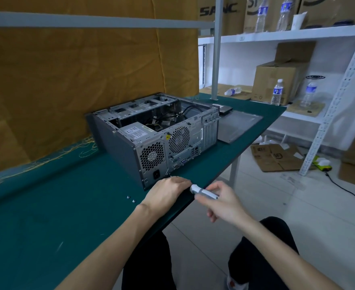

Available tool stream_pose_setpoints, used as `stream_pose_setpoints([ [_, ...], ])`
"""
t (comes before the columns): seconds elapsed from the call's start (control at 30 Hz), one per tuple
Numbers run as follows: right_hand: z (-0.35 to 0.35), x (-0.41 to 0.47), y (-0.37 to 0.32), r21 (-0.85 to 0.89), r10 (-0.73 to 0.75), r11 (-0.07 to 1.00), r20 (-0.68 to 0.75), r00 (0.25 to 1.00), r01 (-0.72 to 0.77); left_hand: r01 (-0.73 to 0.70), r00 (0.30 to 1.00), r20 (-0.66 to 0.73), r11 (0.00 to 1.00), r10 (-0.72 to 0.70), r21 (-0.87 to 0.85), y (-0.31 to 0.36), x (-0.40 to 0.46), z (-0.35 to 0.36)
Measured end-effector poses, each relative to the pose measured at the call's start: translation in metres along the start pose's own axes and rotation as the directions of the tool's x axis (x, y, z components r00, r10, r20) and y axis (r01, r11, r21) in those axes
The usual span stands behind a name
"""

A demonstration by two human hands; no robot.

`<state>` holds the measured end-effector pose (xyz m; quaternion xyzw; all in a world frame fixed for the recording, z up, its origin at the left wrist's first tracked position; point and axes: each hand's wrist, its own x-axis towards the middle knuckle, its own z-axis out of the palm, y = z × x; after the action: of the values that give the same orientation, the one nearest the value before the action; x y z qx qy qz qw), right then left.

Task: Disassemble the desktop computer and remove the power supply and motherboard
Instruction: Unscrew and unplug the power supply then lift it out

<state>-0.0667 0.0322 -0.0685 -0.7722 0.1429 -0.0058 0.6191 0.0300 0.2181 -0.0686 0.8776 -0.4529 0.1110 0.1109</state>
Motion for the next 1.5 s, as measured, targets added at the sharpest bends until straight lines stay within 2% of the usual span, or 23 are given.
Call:
stream_pose_setpoints([
  [0.03, -0.003, 0.001, -0.004, 0.120, 0.145, 0.981, 0.087, 0.986, -0.155, 0.010, 1.000, -0.010, 1.000, -0.010, 0.021, 0.001, -0.001, 0.000],
  [0.07, -0.007, 0.001, -0.009, 0.168, 0.234, 0.950, 0.172, 0.957, -0.262, 0.019, 1.000, -0.019, 0.999, -0.019, 0.041, 0.001, -0.001, 0.000],
  [0.13, -0.011, 0.003, -0.012, 0.173, 0.248, 0.942, 0.224, 0.942, -0.289, 0.034, 0.999, -0.032, 0.998, -0.032, 0.061, 0.001, -0.001, 0.003],
  [0.2, -0.009, 0.004, -0.010, 0.151, 0.125, 0.978, 0.129, 0.984, -0.144, 0.051, 0.998, -0.039, 0.998, -0.050, 0.037, 0.000, 0.001, 0.004],
  [0.3, -0.003, 0.003, -0.003, -0.164, -0.167, 0.974, -0.069, 0.984, 0.154, 0.046, 0.999, 0.000, 0.999, -0.046, -0.001, -0.001, 0.003, 0.002],
  [0.37, -0.002, 0.002, 0.001, -0.288, -0.241, 0.936, -0.113, 0.964, 0.200, 0.017, 0.999, 0.034, 1.000, -0.018, 0.022, 0.001, 0.003, 0.001],
  [0.43, -0.001, 0.003, -0.001, -0.157, -0.141, 0.979, -0.070, 0.987, 0.129, 0.007, 0.999, 0.031, 0.999, -0.008, 0.048, 0.002, 0.002, 0.000],
  [0.47, -0.002, 0.002, -0.005, -0.036, -0.025, 0.999, -0.009, 1.000, 0.024, 0.010, 1.000, 0.018, 0.998, -0.011, 0.057, 0.002, 0.001, -0.001],
  [0.53, -0.005, 0.002, -0.015, 0.145, 0.190, 0.966, 0.158, 0.969, -0.214, 0.019, 1.000, -0.005, 0.996, -0.018, 0.085, 0.003, -0.001, -0.002],
  [0.6, -0.009, 0.004, -0.017, 0.096, 0.225, 0.964, 0.201, 0.953, -0.247, 0.029, 0.999, -0.027, 0.993, -0.026, 0.110, 0.003, -0.002, -0.001],
  [0.67, -0.007, 0.004, -0.012, -0.100, 0.075, 0.993, 0.062, 0.995, -0.069, 0.043, 0.999, -0.032, 0.993, -0.040, 0.113, 0.003, 0.000, 0.000],
  [0.73, -0.002, 0.003, -0.006, -0.381, -0.183, 0.915, -0.092, 0.979, 0.135, 0.046, 0.999, -0.017, 0.997, -0.045, 0.068, 0.002, 0.003, 0.002],
  [0.77, 0.002, 0.004, -0.002, -0.438, -0.265, 0.878, -0.111, 0.958, 0.192, 0.033, 0.999, 0.004, 0.998, -0.033, 0.056, 0.002, 0.004, 0.002],
  [0.83, 0.006, 0.006, 0.002, -0.355, -0.285, 0.905, -0.102, 0.953, 0.233, -0.004, 0.999, 0.041, 0.999, 0.002, 0.053, 0.003, 0.005, 0.002],
  [0.9, 0.005, 0.007, -0.002, -0.233, -0.189, 0.959, -0.100, 0.977, 0.161, -0.021, 0.999, 0.041, 0.998, 0.018, 0.065, 0.002, 0.005, 0.000],
  [0.97, -0.002, 0.008, -0.009, -0.070, 0.044, 0.996, -0.033, 0.998, -0.046, -0.021, 1.000, 0.013, 0.997, 0.020, 0.073, 0.000, 0.004, 0.000],
  [1.0, -0.007, 0.008, -0.012, -0.010, 0.170, 0.985, 0.058, 0.984, -0.170, -0.015, 1.000, 0.003, 0.996, 0.015, 0.084, 0.000, 0.003, 0.000],
  [1.07, -0.012, 0.008, -0.010, 0.045, 0.265, 0.958, 0.231, 0.936, -0.283, -0.005, 1.000, -0.020, 0.993, 0.007, 0.116, -0.001, 0.001, 0.002],
  [1.13, -0.009, 0.008, -0.008, 0.003, 0.191, 0.981, 0.218, 0.957, -0.196, 0.015, 0.999, -0.045, 0.992, -0.009, 0.125, -0.001, 0.001, 0.003],
  [1.2, -0.001, 0.007, -0.003, -0.232, -0.021, 0.972, 0.021, 1.000, 0.026, 0.018, 0.998, -0.056, 0.995, -0.013, 0.099, -0.003, -0.002, 0.006],
  [1.27, 0.007, 0.008, 0.005, -0.423, -0.242, 0.890, -0.120, 0.963, 0.171, 0.019, 0.999, -0.040, 0.999, -0.017, 0.051, -0.007, -0.005, 0.005],
  [1.33, 0.008, 0.009, 0.008, -0.357, -0.229, 0.919, -0.137, 0.964, 0.167, 0.000, 1.000, -0.023, 0.997, 0.001, 0.074, -0.010, -0.004, 0.004],
  [1.5, 0.005, 0.010, 0.002, -0.144, -0.031, 0.989, -0.048, 0.998, 0.023, -0.056, 0.998, 0.043, 0.989, 0.050, 0.139, -0.007, 0.004, -0.003],
])
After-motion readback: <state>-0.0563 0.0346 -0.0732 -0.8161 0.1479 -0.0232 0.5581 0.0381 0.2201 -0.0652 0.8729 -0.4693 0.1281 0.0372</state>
